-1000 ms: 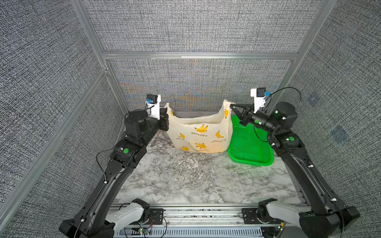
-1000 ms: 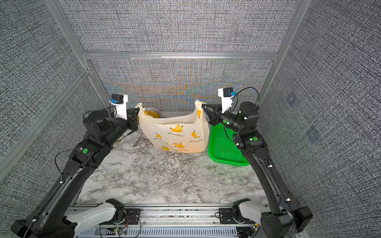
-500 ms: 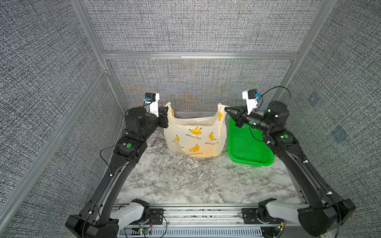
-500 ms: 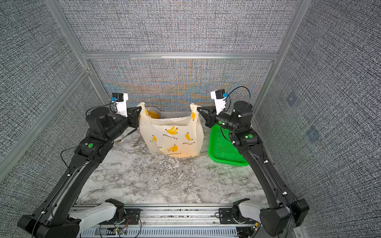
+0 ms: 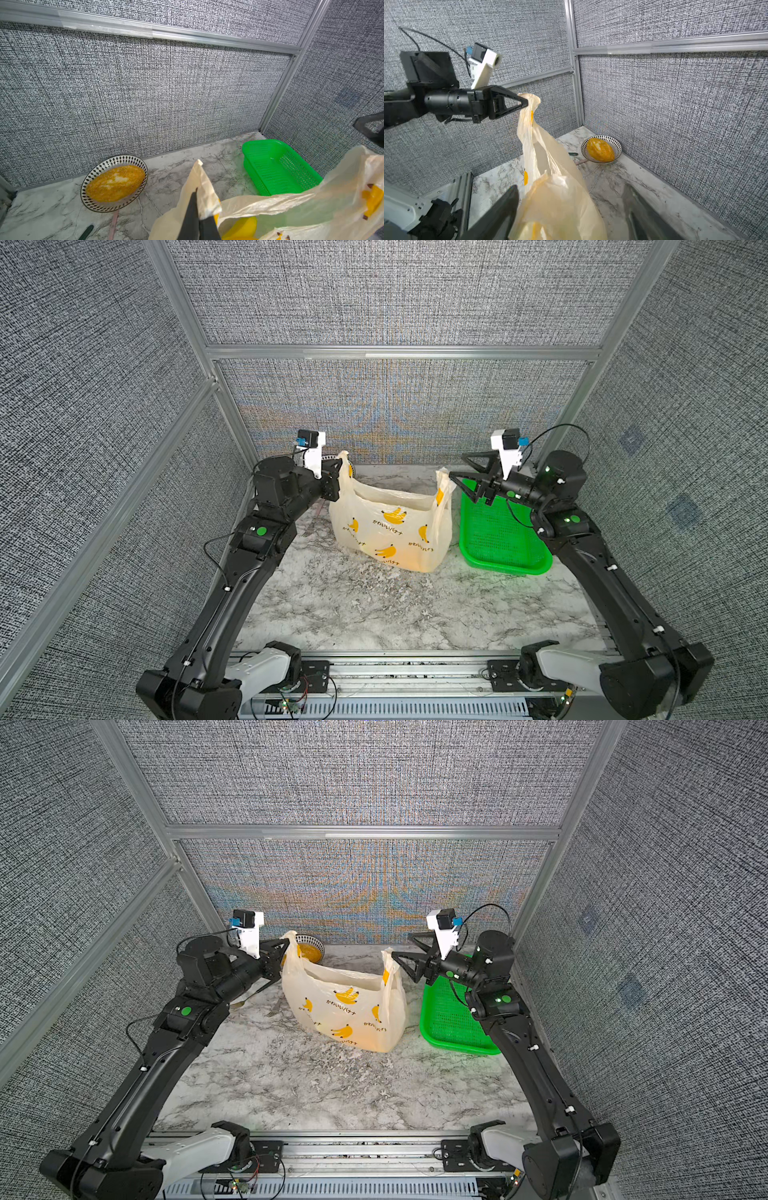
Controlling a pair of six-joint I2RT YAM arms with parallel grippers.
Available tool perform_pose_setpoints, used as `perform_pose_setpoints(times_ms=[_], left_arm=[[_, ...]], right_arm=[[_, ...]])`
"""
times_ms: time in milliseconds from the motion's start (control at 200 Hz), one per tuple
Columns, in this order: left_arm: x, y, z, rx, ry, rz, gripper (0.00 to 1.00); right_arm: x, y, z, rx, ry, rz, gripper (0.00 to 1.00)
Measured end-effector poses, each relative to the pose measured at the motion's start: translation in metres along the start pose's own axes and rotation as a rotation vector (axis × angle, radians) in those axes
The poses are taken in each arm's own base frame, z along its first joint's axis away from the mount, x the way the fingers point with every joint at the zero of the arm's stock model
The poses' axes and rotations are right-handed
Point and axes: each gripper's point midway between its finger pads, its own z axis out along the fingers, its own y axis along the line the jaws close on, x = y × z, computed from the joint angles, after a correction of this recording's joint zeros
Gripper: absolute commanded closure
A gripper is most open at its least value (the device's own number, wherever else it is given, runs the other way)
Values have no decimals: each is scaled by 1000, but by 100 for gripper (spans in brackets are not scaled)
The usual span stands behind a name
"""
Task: Place the banana into a plastic bag & tie a knot
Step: Adjust the plastic bag at the center of the board.
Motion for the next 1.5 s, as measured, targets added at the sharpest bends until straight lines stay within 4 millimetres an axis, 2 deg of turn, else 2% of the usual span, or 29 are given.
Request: perform_pose_setpoints(times_ms=[140, 405, 581, 691, 856, 966, 1076, 1226, 1381, 1501], left_arm=[[1, -5, 1, 43, 7, 29, 100], [2, -5, 13, 74, 41, 45, 100], [0, -5, 13, 77, 37, 54, 100], [-1, -4, 13, 80, 36, 55, 100], [-2, 0, 16, 71, 47, 39, 100], [-3, 0, 17, 68, 59, 24, 100], [-9, 0, 16, 66, 57, 6, 100], [-19, -1, 16, 67, 42, -10, 100], [-19, 0, 18, 66, 54, -21, 100], [-18, 0, 18, 65, 61, -29, 100]], right_arm=[[24, 12, -7, -82, -9, -39, 2], [55, 74, -9, -271, -67, -165, 2], [66, 78, -8, -187, -90, -211, 3], [78, 95, -12, -175, -89, -227, 2], [68, 125, -22, -198, -146, -273, 2], [72, 143, -22, -226, -147, -271, 2], [76, 152, -23, -219, -154, -282, 2], [100, 163, -16, -195, -127, -303, 2], [108, 169, -6, -139, -118, -328, 2], [118, 184, 5, -128, -98, -339, 2]])
